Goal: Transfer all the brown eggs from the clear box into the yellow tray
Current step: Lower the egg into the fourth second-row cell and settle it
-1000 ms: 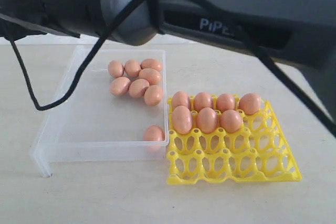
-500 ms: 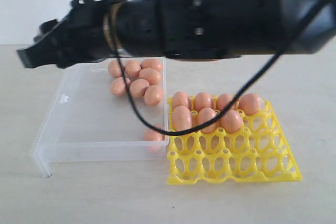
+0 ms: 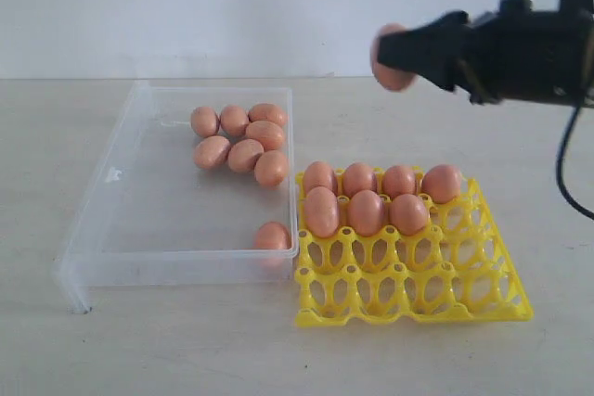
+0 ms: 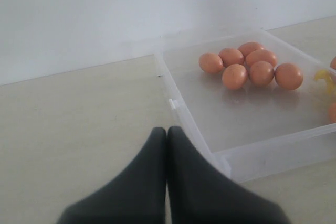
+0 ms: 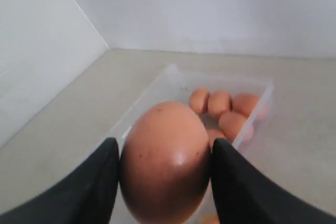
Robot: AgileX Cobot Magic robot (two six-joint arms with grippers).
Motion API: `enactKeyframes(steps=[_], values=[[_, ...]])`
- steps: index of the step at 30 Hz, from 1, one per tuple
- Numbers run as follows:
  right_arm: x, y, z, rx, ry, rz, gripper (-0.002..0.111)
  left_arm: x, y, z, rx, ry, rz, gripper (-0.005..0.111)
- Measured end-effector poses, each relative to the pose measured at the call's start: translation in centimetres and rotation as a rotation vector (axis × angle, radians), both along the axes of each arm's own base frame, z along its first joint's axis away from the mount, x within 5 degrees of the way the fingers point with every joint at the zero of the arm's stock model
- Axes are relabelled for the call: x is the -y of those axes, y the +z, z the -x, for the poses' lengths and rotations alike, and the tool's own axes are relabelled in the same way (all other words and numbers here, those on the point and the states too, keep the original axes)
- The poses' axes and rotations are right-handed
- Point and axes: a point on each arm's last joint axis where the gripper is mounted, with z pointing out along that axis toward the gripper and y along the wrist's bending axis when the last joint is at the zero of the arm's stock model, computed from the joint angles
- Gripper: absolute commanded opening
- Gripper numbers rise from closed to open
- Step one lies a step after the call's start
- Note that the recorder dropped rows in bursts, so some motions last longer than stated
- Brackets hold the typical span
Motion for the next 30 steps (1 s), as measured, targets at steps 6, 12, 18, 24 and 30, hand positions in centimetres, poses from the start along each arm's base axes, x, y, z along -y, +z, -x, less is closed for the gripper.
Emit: enactKeyframes(steps=[6, 12, 18, 24, 30], values=[[3.7, -3.4, 2.1, -0.091, 0.191, 0.065, 0.000, 0.0, 0.0, 0.0, 0.000, 0.000, 0.000, -0.004], [5.4, -5.3, 1.1, -0.014, 0.084, 0.369, 0.000, 0.0, 0.0, 0.0, 0.000, 0.000, 0.000, -0.004], [5.9, -7.4, 0.0, -0.084, 0.020, 0.383, 0.000, 0.0, 0.0, 0.0, 0.000, 0.000, 0.000, -0.004], [6.3, -11.0, -1.0, -0.221, -0.016, 0.365, 0.000, 0.0, 0.0, 0.0, 0.000, 0.000, 0.000, -0.004], [6.2, -11.9, -1.1, -0.232, 0.002, 0.369, 0.000, 0.0, 0.0, 0.0, 0.000, 0.000, 0.000, -0.004]])
